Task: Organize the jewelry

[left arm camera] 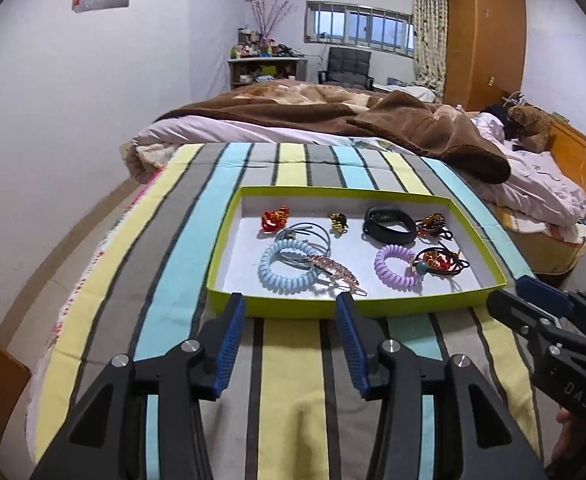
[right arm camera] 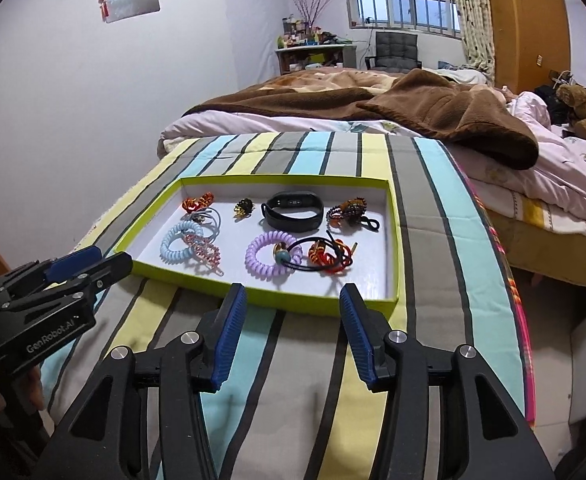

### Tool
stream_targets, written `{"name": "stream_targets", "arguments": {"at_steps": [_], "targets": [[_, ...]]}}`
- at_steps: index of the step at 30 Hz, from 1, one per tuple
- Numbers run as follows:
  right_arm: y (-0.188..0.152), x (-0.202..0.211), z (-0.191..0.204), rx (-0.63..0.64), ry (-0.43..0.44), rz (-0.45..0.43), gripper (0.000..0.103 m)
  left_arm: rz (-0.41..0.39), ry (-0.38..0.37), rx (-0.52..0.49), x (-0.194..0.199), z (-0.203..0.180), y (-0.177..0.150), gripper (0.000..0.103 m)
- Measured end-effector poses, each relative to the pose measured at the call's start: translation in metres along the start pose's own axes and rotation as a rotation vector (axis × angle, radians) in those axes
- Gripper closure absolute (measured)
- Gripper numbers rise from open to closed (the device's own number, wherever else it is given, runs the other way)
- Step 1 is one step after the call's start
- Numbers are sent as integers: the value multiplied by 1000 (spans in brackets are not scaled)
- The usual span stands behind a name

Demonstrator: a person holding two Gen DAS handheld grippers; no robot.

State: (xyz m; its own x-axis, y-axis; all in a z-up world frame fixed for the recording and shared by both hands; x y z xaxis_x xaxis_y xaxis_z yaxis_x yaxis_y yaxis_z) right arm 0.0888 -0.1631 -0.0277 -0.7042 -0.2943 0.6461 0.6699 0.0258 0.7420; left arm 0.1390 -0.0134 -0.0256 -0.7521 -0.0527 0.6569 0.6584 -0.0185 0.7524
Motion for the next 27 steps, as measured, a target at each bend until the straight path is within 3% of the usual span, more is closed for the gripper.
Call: {"name": "stream_targets", "arguments": {"at_steps": [15,27], "targets": [[-19,31,15,-8,-26,-54,54,-45,-15,9,32,-5,-16,55],[-18,38,20,-2,-28,-65,54,-55,-11,20,37,-2,-17,55]]}}
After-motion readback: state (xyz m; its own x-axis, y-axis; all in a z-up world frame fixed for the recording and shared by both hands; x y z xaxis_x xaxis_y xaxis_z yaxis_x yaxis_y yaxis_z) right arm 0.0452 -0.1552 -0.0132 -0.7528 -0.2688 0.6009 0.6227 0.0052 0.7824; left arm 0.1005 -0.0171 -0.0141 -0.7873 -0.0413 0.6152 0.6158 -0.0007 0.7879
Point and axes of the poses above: each gripper's, at about its wrist camera, not at the fingertips, and x roughly against the way its jaws point, z to its left, y to its top, the point moved 7 cm from there along -x, roughly the way its jaws point, and after that the axes turned 6 degrees about y, right-handed, at the moved point
